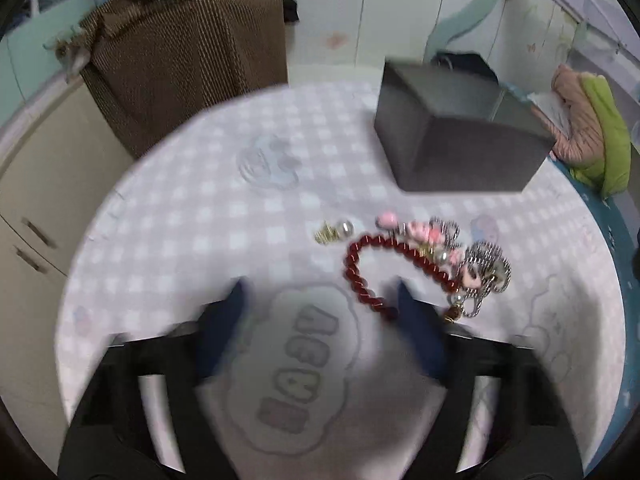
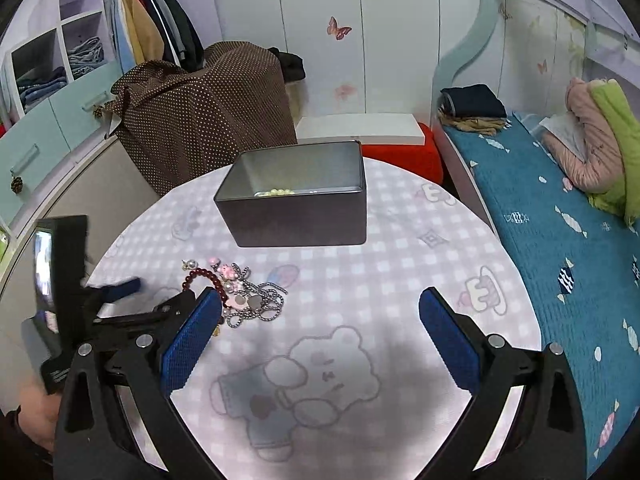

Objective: Organize jewelry
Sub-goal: 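Grasp the dark red bead bracelet with the left tool while the right tool grasps the silver chain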

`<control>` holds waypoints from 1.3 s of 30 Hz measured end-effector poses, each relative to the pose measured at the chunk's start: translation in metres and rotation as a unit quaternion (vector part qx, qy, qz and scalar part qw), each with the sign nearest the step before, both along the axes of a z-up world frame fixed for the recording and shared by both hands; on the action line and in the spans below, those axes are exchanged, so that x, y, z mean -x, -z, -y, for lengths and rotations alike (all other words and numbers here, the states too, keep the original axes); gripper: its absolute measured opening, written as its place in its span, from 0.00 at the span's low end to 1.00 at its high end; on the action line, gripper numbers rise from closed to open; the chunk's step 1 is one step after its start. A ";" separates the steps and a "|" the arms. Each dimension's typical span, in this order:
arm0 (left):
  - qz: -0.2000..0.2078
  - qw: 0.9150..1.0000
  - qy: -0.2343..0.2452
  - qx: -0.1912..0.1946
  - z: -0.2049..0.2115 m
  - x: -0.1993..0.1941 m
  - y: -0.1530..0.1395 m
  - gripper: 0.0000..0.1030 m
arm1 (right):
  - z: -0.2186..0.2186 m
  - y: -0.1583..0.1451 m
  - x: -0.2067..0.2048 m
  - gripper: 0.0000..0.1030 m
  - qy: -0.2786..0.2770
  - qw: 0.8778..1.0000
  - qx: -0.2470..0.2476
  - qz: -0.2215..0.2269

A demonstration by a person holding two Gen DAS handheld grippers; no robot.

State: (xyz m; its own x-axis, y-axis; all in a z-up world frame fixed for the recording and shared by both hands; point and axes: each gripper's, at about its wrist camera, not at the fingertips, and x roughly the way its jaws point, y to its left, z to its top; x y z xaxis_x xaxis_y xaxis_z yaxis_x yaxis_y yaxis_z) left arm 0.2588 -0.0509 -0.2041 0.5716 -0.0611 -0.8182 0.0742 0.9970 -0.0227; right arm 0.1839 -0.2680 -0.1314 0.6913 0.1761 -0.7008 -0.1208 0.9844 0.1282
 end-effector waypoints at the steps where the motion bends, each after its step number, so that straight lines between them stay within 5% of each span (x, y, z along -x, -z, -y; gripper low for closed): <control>1: 0.005 1.000 0.003 -0.008 0.002 0.001 0.000 0.57 | 0.001 0.001 0.000 0.92 0.000 1.000 0.000 -0.001; 3: 0.009 1.000 0.012 -0.009 0.004 0.002 0.000 0.48 | 0.002 0.004 -0.002 0.92 -0.001 1.000 0.000 -0.005; 7: 0.007 0.999 0.037 0.004 0.005 0.005 -0.001 0.07 | 0.000 0.013 -0.010 0.92 -0.008 1.000 -0.002 -0.017; 14: 0.015 0.997 0.063 0.031 0.000 0.019 -0.011 0.07 | -0.017 0.037 -0.023 0.90 -0.052 0.998 0.008 -0.047; 19: 0.033 0.997 0.063 0.033 -0.006 0.026 -0.025 0.07 | -0.031 0.050 -0.036 0.63 -0.072 0.995 0.021 -0.062; 26: 0.039 0.996 0.066 0.039 -0.012 0.031 -0.033 0.07 | -0.051 0.060 -0.049 0.54 -0.104 0.991 0.029 -0.074; 30: 0.039 0.996 0.064 0.042 -0.016 0.032 -0.033 0.07 | -0.056 0.060 -0.045 0.17 -0.119 0.990 0.038 -0.068; 35: 0.040 0.996 0.065 0.051 -0.019 0.033 -0.035 0.07 | -0.047 0.057 -0.037 0.04 -0.121 0.990 0.020 -0.064; 39: 0.045 0.995 0.070 0.055 -0.018 0.035 -0.039 0.07 | -0.032 0.043 -0.030 0.03 -0.112 0.992 -0.009 -0.053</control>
